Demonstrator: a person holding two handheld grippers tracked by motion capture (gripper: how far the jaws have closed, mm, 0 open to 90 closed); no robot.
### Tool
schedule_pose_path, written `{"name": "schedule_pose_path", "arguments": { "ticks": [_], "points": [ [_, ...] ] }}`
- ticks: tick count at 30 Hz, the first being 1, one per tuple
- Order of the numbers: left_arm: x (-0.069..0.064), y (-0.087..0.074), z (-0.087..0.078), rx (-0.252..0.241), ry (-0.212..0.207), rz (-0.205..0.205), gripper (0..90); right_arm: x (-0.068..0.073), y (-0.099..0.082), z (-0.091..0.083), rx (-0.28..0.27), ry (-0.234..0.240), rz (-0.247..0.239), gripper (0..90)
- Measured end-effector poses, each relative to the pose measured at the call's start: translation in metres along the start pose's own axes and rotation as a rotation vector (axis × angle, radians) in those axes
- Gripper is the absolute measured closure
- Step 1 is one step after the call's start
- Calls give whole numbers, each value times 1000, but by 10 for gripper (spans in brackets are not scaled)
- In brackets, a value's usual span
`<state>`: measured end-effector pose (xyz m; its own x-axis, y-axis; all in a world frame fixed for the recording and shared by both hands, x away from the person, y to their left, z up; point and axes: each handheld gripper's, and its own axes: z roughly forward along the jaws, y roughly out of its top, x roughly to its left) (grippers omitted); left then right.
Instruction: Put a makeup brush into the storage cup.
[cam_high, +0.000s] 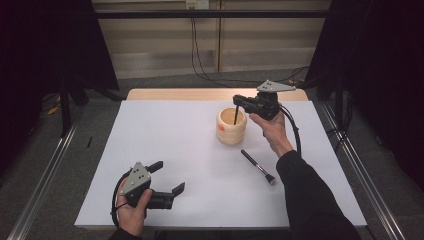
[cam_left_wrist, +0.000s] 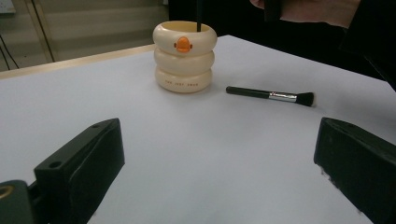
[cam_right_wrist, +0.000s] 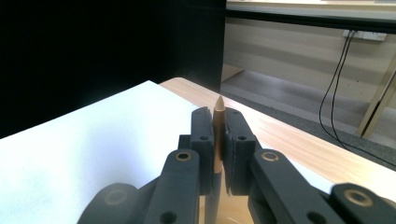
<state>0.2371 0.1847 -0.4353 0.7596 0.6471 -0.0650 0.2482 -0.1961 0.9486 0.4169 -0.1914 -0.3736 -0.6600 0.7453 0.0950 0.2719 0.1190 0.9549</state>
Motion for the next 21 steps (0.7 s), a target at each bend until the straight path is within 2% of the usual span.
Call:
{"name": "schedule_pose_path", "arguments": {
  "ticks": [4, 11, 13, 18, 21],
  "points": [
    [0, -1, 0, -3, 2, -10, 14, 0, -6, 2, 11, -2, 9, 846],
    [0, 0, 0, 0, 3, -4, 15, 0, -10, 3, 12, -14, 21, 844],
    [0, 0, 0, 1, 3, -3, 14, 1, -11, 5, 24, -22, 10, 842],
    [1, -1, -1, -1, 4, -6, 14, 1, -11, 5, 14, -17, 16, 837],
    [1, -1, -1, -3, 14, -22, 15, 1, -12, 6, 18, -24, 18, 824]
  ]
}}
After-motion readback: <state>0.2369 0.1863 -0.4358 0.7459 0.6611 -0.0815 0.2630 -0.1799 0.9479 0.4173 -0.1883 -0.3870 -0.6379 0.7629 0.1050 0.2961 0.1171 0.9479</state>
